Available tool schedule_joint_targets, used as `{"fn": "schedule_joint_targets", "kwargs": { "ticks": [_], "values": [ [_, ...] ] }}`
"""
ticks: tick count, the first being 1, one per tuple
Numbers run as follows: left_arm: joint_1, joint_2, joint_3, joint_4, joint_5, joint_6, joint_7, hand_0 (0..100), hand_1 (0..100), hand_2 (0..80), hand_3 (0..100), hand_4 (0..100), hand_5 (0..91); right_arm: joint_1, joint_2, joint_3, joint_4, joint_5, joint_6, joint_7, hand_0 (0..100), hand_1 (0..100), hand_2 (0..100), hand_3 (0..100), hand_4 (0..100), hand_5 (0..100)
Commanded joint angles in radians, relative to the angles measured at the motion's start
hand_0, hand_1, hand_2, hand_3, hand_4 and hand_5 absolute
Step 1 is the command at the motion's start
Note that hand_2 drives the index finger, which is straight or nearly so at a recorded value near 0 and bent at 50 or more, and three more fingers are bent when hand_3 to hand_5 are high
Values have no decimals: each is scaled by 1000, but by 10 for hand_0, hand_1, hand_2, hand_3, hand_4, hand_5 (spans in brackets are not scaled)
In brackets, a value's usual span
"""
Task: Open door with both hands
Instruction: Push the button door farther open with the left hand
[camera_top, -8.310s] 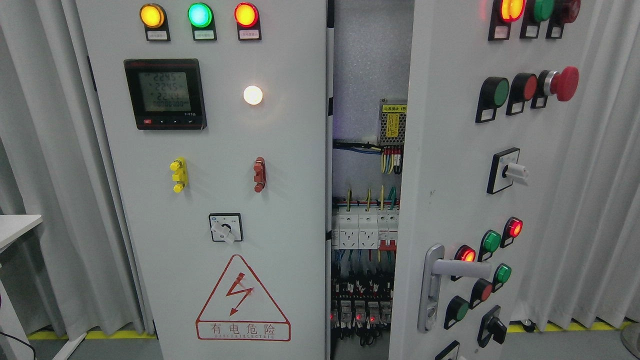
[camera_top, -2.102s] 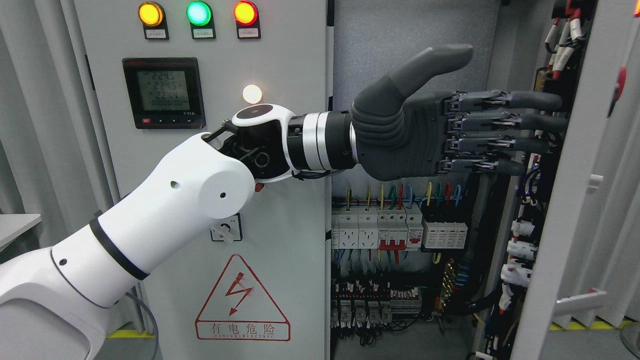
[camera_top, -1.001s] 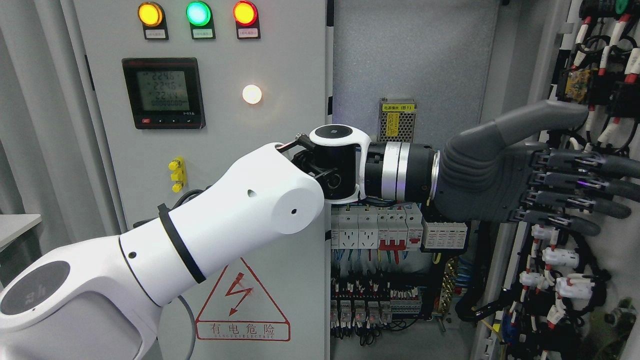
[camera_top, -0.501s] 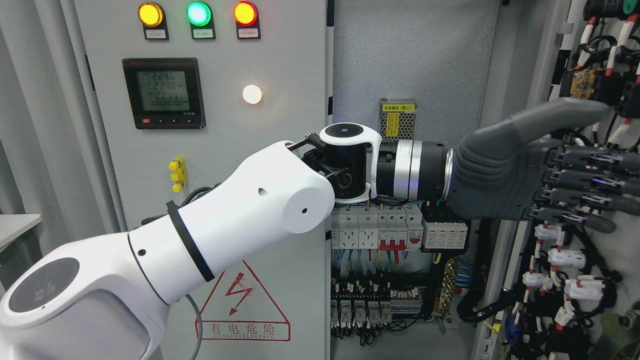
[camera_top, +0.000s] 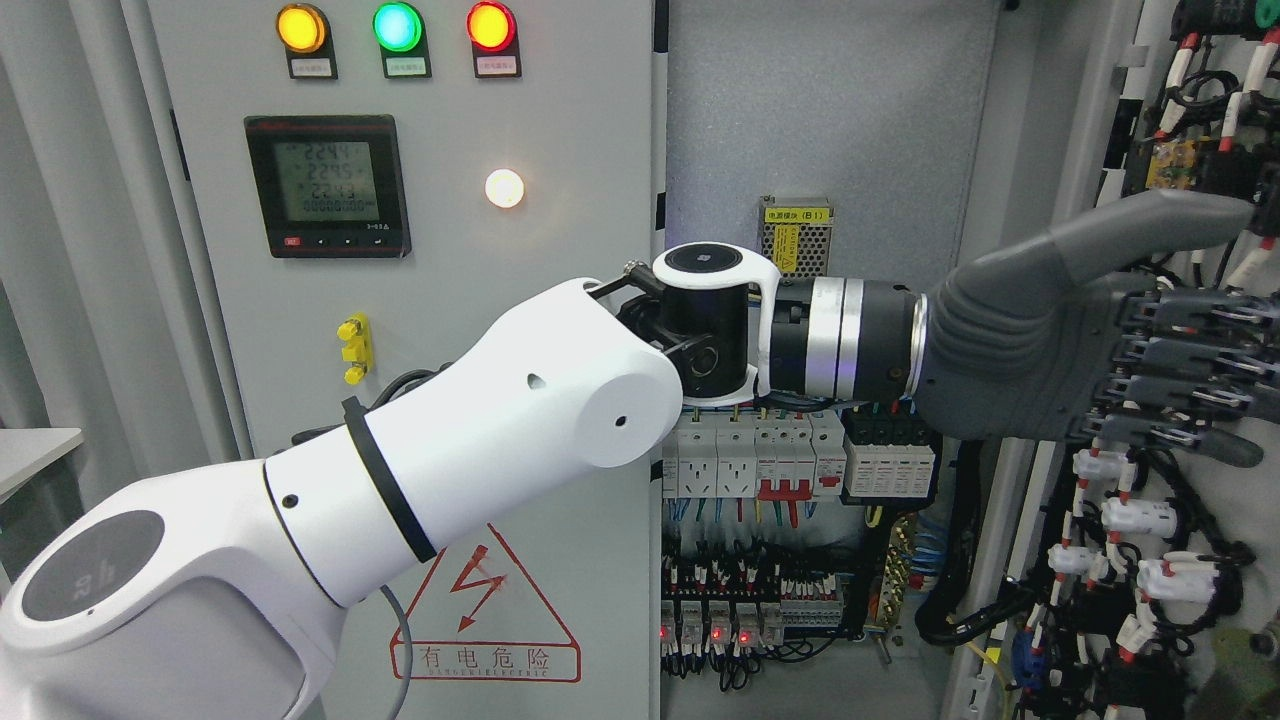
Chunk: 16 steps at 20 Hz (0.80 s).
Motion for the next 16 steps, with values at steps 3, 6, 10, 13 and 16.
{"fn": "schedule_joint_targets", "kwargs": {
  "ticks": [3,6,10,13,16],
  "values": [
    [-7,-6,-3,-32,30,-6,1,295,0,26,27,38,0,-34,0,0,0,0,0,0,219,0,0,0,0,0],
    [-10,-6,-3,-52,39,-6,4,295,0,26,27,39,0,-34,0,0,0,0,0,0,218,0,0,0,0,0],
    [-10,-6,-3,-53,39,-7,36,295,0,26,27,37,0,-34,0,0,0,0,0,0,218,0,0,0,0,0],
    [-10,-6,-3,-55,39,-9,38,296,0,26,27,37,0,-34,0,0,0,0,0,0,218,0,0,0,0,0],
    [-8,-6,-2,-55,35,-9,39,296,0,26,27,37,0,-34,0,0,0,0,0,0,219,0,0,0,0,0]
  ]
}}
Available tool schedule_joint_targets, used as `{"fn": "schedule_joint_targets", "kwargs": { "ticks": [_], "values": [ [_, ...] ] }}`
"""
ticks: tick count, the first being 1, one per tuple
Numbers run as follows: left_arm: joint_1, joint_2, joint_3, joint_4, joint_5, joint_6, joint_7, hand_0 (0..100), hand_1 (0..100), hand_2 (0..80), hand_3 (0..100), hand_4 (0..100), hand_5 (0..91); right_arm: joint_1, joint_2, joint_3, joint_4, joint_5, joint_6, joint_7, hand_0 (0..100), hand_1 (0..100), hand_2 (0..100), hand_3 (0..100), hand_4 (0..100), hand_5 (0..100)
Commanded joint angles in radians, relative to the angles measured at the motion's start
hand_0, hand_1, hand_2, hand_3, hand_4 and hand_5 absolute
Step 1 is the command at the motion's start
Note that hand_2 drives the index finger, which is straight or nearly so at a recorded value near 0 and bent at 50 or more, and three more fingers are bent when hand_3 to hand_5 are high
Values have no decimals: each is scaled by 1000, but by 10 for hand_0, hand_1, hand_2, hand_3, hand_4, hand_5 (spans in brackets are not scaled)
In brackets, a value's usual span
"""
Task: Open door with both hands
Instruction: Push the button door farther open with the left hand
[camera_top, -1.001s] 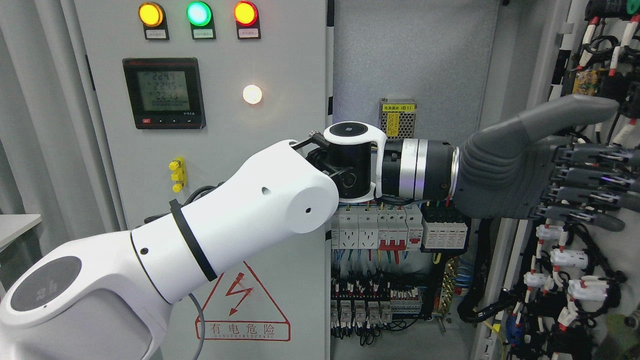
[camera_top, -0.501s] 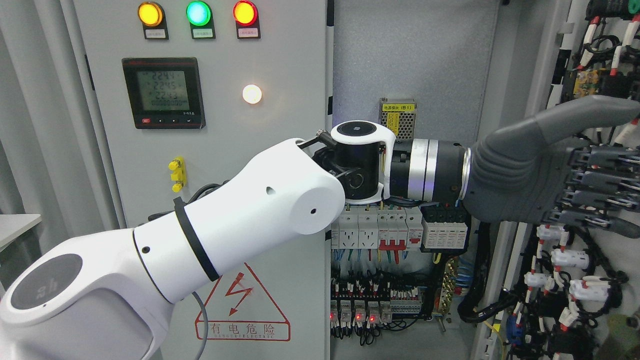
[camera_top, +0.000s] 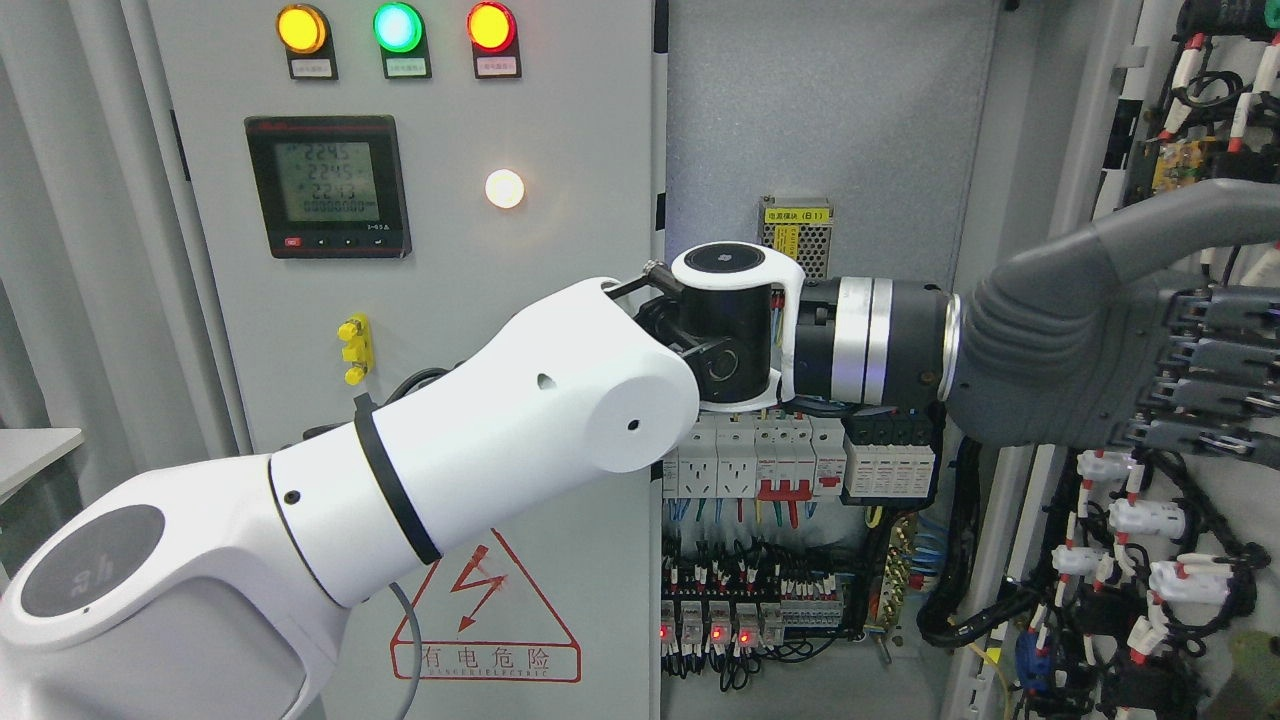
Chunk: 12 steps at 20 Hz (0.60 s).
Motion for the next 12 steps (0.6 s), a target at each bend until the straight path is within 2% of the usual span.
{"fn": "schedule_joint_targets", "kwargs": {
  "ticks": [1,3,5,9,12],
  "values": [
    [2,-1,5,-16,-2,-1,4,296,0,27,27,37,0,-34,0,0,0,0,0,0,219,0,0,0,0,0],
    [7,-1,8,-19,-5,-5,9,295,0,27,27,36,0,-34,0,0,0,0,0,0,219,0,0,0,0,0],
    [8,-1,12,-59,-7,-5,39,296,0,27,27,37,0,-34,0,0,0,0,0,0,219,0,0,0,0,0],
    [16,61,13,-113,-7,-5,49,296,0,27,27,37,0,-34,0,0,0,0,0,0,218,0,0,0,0,0],
    [25,60,13,-113,-7,-16,81,296,0,27,27,37,0,-34,0,0,0,0,0,0,218,0,0,0,0,0]
  ]
}}
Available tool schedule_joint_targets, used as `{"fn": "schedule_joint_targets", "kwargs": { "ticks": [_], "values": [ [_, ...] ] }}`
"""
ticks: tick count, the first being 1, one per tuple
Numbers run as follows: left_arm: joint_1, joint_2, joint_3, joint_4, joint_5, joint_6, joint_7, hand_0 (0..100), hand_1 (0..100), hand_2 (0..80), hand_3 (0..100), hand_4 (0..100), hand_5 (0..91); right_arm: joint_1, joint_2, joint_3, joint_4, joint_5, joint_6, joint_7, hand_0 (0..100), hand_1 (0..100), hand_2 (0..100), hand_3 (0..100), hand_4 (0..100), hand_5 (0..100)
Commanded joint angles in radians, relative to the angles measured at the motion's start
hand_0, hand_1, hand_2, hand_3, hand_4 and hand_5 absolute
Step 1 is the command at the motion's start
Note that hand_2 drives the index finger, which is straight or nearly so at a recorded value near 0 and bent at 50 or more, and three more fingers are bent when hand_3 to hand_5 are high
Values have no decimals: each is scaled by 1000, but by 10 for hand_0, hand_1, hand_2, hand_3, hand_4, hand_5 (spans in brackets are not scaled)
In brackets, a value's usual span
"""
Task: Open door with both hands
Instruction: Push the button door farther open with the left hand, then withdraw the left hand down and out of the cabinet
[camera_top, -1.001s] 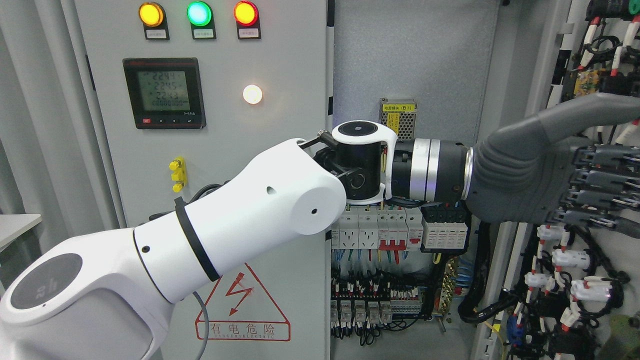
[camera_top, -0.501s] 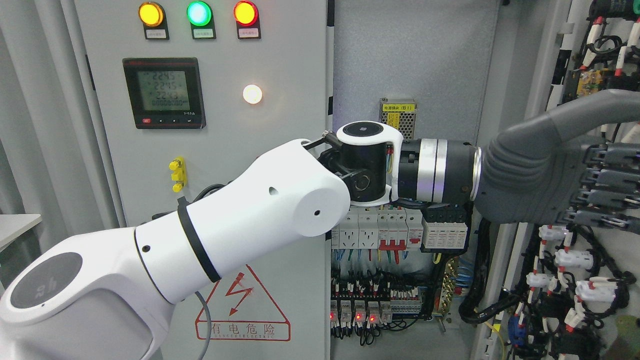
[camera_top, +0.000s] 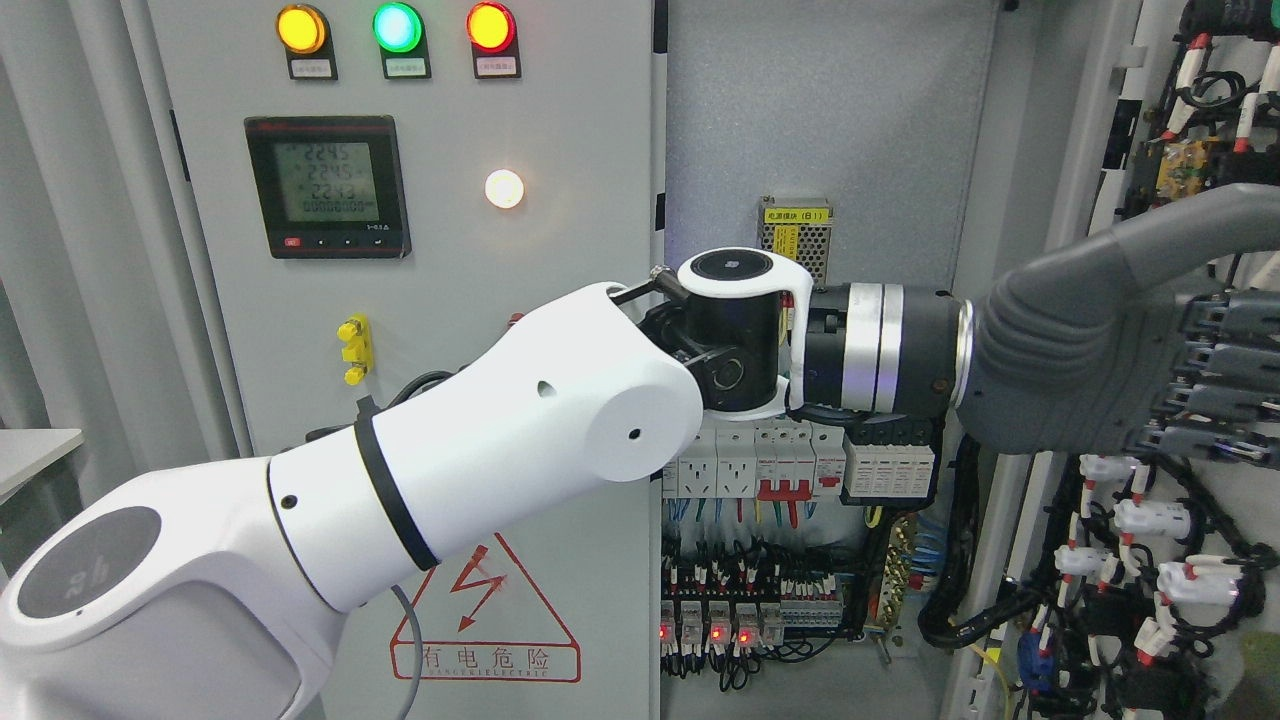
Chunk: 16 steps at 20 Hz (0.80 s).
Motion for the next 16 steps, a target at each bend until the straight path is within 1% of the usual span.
{"fn": "schedule_joint_targets", "kwargs": {
  "ticks": [1,4,7,9,11,13,16],
  "values": [
    [14,29,6,-57,-1,-15,28,295,0,27,27,37,0,-34,0,0,0,0,0,0,219,0,0,0,0,0],
    [15,-23,6,-49,-3,-35,30,295,0,27,27,37,0,-34,0,0,0,0,0,0,219,0,0,0,0,0],
    [14,-12,7,-52,-3,-37,30,295,0,27,27,37,0,-34,-1,0,0,0,0,0,218,0,0,0,0,0],
    [14,58,16,-66,-1,-38,30,295,0,27,27,37,0,-34,-2,0,0,0,0,0,218,0,0,0,0,0],
    [24,129,50,-115,-1,-38,30,295,0,27,27,38,0,-34,0,2,0,0,0,0,218,0,0,0,0,0],
    [55,225,73,-169,-1,-37,30,295,0,27,27,38,0,-34,0,2,-2,0,0,0,218,0,0,0,0,0],
    [102,342,81,-261,-1,-37,30,295,0,26,27,38,0,-34,0,2,0,0,0,0,218,0,0,0,0,0]
  ]
}}
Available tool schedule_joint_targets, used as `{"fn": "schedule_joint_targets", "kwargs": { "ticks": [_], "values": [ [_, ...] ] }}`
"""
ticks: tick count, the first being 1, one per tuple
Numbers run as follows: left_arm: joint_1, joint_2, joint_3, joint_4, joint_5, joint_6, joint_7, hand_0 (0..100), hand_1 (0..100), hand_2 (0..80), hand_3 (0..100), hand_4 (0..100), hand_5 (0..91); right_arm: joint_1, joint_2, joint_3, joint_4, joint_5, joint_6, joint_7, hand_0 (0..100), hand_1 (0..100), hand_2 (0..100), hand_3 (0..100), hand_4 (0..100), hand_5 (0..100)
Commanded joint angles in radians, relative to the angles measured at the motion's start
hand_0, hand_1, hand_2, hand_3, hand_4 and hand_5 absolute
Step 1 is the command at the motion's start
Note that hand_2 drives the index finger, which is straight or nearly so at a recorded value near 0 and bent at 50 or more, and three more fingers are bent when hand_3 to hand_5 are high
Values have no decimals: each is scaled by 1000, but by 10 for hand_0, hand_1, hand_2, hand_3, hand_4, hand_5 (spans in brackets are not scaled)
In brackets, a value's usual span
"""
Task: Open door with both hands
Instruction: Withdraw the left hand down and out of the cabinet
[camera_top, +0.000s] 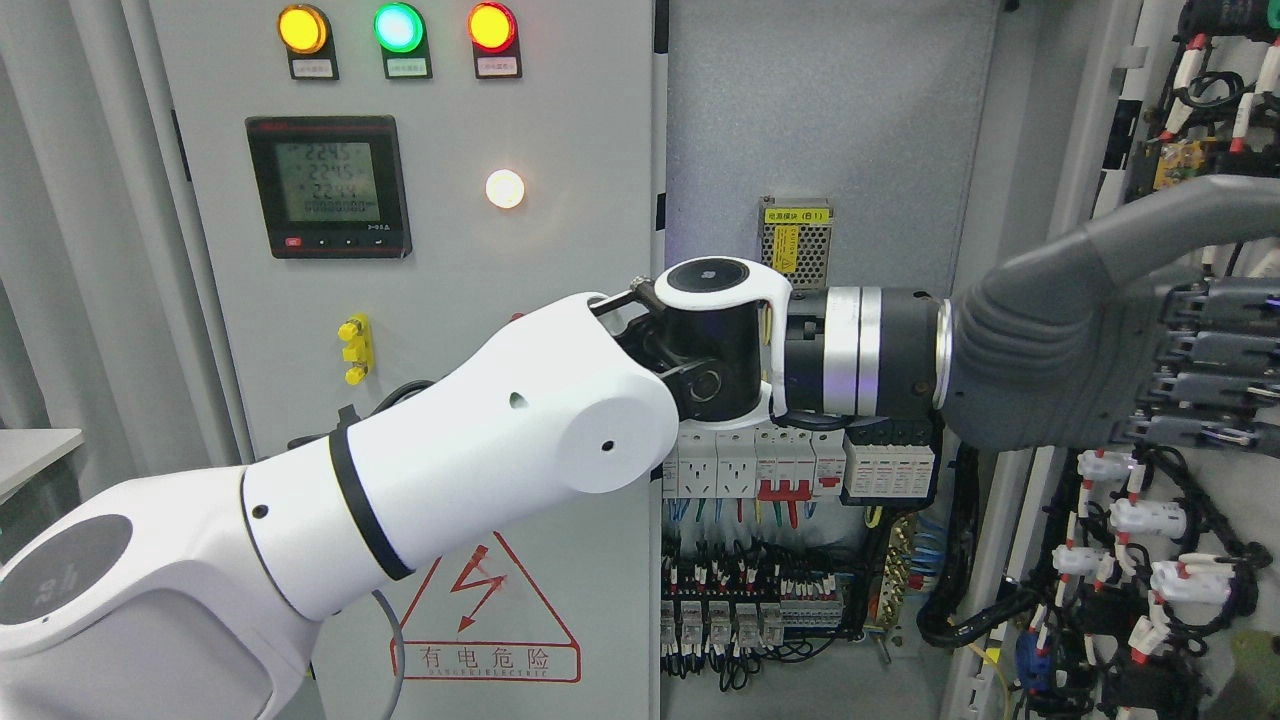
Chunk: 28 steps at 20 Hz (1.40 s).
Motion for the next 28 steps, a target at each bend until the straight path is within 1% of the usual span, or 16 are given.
{"fn": "schedule_joint_targets", "kwargs": {
  "ticks": [1,4,8,11,13,15,16,17,18,19,20,21,23,24,27,28],
  "values": [
    [79,270,61,-200,-6,-1,0,295,0,26,27,38,0,-32,0,-1,0,-2,0,0,219,0,0,0,0,0],
    [158,362,81,-299,-65,-17,1,295,0,27,27,39,0,-32,-2,-2,2,-2,-2,0,219,0,0,0,0,0],
    [321,474,100,-404,-259,-79,0,296,0,26,27,39,0,-32,-2,4,-20,0,-2,0,219,0,0,0,0,0],
    [497,560,119,-457,-323,-86,6,296,0,26,27,38,0,-29,-2,4,-32,0,-2,0,219,0,0,0,0,0],
    [635,616,131,-480,-426,-99,43,296,0,27,27,39,0,-14,-2,4,-58,0,-3,0,219,0,0,0,0,0],
    [855,636,212,-481,-570,-122,75,296,0,27,27,38,0,27,-5,6,-146,0,-5,1,219,0,0,0,0,0],
    [975,635,275,-480,-646,-119,77,296,0,27,27,38,0,66,-6,9,-231,-2,-5,0,219,0,0,0,0,0],
    [1124,626,357,-478,-750,-113,77,296,0,27,27,38,0,102,-6,18,-318,-2,-5,0,219,0,0,0,0,0],
    [1265,615,436,-478,-858,-113,77,296,0,27,27,37,0,147,-8,41,-431,-2,-3,0,219,0,0,0,0,0],
    [1374,597,494,-474,-941,-113,77,296,0,27,27,37,0,178,-8,71,-522,-2,-3,0,219,0,0,0,0,0],
    [1495,577,554,-460,-1015,-113,77,296,0,27,27,37,0,210,-11,109,-622,-2,-3,0,219,0,0,0,0,0],
    [1603,563,602,-434,-1059,-115,77,296,0,27,27,37,0,251,-15,140,-732,-3,-3,0,219,0,0,0,0,0],
    [1738,531,633,-365,-1095,-116,78,296,0,27,27,37,0,329,-35,185,-951,-5,-3,-2,219,0,0,0,0,0],
    [1780,509,636,-321,-1101,-119,80,296,0,27,27,37,0,357,-43,208,-1039,-5,-3,-2,219,0,0,0,0,0],
    [1864,408,656,-91,-1104,-124,81,296,0,27,27,37,0,446,-92,257,-1336,-6,-5,-3,219,0,0,0,0,0],
    [1884,359,695,16,-1104,-124,86,296,0,27,27,37,0,474,-106,269,-1435,-6,-5,-5,219,0,0,0,0,0]
  ]
}}
